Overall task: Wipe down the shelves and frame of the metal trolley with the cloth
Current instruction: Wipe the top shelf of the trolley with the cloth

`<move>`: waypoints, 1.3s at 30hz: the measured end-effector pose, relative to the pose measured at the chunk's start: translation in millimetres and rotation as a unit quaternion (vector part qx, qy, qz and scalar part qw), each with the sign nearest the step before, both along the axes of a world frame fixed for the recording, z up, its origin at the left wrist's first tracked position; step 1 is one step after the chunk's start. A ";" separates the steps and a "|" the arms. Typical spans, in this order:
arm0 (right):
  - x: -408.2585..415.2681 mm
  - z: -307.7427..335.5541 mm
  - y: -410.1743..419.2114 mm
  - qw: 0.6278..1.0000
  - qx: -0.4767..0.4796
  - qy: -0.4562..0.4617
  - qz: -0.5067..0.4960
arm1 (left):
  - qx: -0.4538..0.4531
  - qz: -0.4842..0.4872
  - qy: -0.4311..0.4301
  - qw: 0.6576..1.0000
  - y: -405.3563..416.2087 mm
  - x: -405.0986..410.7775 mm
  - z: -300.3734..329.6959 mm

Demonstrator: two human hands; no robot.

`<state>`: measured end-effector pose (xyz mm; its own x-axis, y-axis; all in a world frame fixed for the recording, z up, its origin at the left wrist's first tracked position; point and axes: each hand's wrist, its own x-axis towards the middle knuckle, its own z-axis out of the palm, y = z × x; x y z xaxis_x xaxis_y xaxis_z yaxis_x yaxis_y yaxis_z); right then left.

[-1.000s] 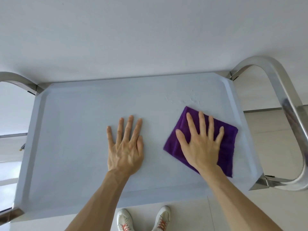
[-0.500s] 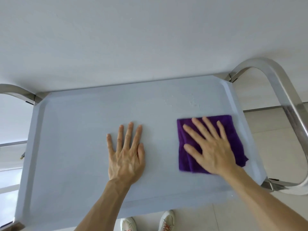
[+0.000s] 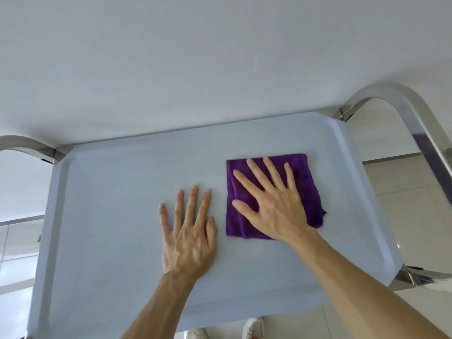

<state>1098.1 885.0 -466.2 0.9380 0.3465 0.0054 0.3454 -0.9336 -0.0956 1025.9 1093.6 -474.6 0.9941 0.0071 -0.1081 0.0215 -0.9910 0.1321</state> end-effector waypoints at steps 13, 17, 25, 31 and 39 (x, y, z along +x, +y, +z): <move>98.1 2.6 7.2 0.969 0.012 0.049 -0.243 | 0.001 -0.007 -0.001 1.000 1.8 0.9 -1.7; 93.3 3.6 63.4 0.978 0.020 0.026 -0.206 | 0.004 -0.007 0.003 1.000 1.0 0.4 -1.1; 81.8 1.2 112.9 1.000 0.027 0.004 -0.011 | 0.012 -0.008 0.010 1.000 0.4 1.0 0.3; 95.5 3.6 50.2 0.999 0.015 -0.018 -0.030 | 0.010 -0.003 0.001 1.000 1.7 -0.4 0.3; 49.0 9.1 -50.1 0.993 -0.017 0.028 -0.112 | 0.009 0.002 -0.010 1.000 0.5 -1.0 0.1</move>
